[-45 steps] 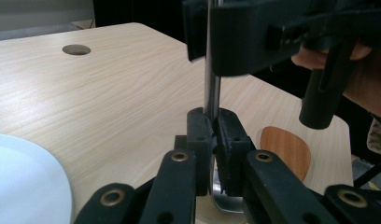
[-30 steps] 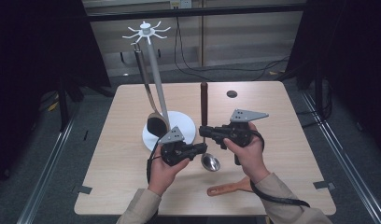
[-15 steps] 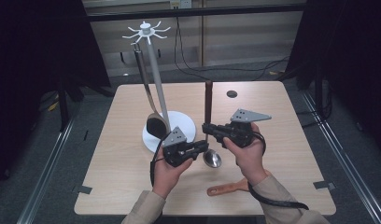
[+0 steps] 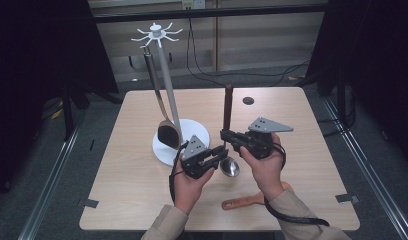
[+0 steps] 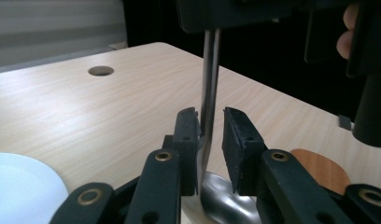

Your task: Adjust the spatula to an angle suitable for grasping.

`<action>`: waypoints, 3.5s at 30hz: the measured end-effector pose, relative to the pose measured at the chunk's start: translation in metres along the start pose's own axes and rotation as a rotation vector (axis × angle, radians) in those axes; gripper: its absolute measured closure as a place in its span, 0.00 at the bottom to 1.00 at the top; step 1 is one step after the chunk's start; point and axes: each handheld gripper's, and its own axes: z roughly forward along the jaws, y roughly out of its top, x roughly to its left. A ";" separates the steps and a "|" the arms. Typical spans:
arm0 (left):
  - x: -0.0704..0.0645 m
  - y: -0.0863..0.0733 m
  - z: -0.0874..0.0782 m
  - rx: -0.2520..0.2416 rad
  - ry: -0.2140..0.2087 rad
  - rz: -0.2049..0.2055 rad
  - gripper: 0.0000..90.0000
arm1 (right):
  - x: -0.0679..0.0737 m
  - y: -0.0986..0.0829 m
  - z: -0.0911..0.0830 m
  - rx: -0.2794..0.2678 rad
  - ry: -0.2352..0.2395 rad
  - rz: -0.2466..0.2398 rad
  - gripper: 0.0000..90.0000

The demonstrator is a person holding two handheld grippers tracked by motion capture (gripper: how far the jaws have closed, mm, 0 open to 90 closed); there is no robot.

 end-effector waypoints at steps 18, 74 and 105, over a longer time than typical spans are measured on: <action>0.012 0.007 -0.007 -0.016 -0.097 0.014 0.95 | -0.008 0.000 0.003 0.005 0.123 0.030 0.94; -0.004 0.015 0.004 -0.041 0.065 0.060 0.92 | 0.002 0.002 -0.008 -0.022 -0.041 -0.008 0.94; 0.032 0.023 -0.028 -0.037 -0.033 0.011 0.95 | -0.033 -0.016 -0.012 0.005 -0.086 0.003 0.25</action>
